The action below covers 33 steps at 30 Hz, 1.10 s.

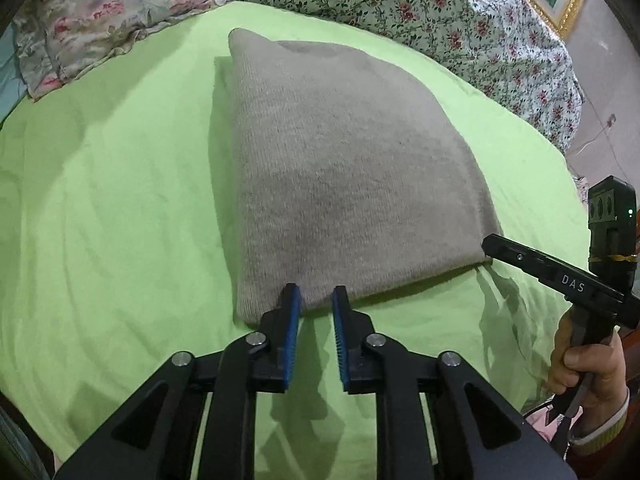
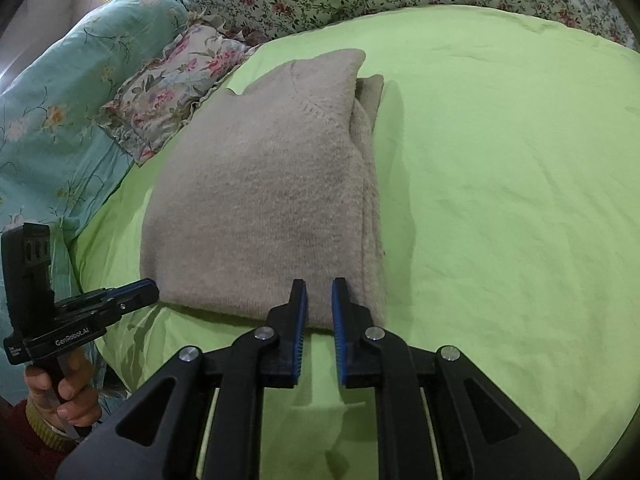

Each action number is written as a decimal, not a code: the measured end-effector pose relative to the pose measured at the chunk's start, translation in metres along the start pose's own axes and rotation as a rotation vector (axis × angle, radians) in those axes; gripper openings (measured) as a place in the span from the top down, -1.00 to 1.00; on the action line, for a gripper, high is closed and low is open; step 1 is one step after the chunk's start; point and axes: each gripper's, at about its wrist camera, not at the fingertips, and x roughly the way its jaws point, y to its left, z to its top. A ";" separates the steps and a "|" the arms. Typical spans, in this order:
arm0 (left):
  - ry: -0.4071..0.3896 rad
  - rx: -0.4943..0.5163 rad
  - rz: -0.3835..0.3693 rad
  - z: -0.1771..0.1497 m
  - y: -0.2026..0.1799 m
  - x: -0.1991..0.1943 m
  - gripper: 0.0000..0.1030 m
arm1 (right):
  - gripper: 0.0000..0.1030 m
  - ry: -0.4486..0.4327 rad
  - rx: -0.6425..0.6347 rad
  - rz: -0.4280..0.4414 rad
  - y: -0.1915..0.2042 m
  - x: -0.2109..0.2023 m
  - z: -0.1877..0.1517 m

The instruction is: Fold small clothes

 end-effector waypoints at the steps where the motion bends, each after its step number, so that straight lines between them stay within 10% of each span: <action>1: 0.005 -0.006 0.006 -0.002 0.001 -0.001 0.66 | 0.73 0.007 0.004 -0.005 0.004 -0.001 0.000; 4: 0.010 -0.020 0.024 -0.006 0.000 -0.009 0.57 | 0.72 0.021 0.018 -0.016 0.006 -0.007 -0.003; 14: -0.036 0.025 0.136 -0.032 -0.010 -0.056 -0.67 | 0.17 0.007 -0.009 -0.035 0.027 -0.056 -0.036; 23: -0.048 0.083 0.216 -0.048 -0.007 -0.069 -0.70 | -0.52 0.066 -0.091 -0.066 0.046 -0.074 -0.070; 33: -0.044 0.071 0.225 -0.052 -0.003 -0.075 -0.70 | -0.57 0.077 -0.108 -0.088 0.046 -0.071 -0.061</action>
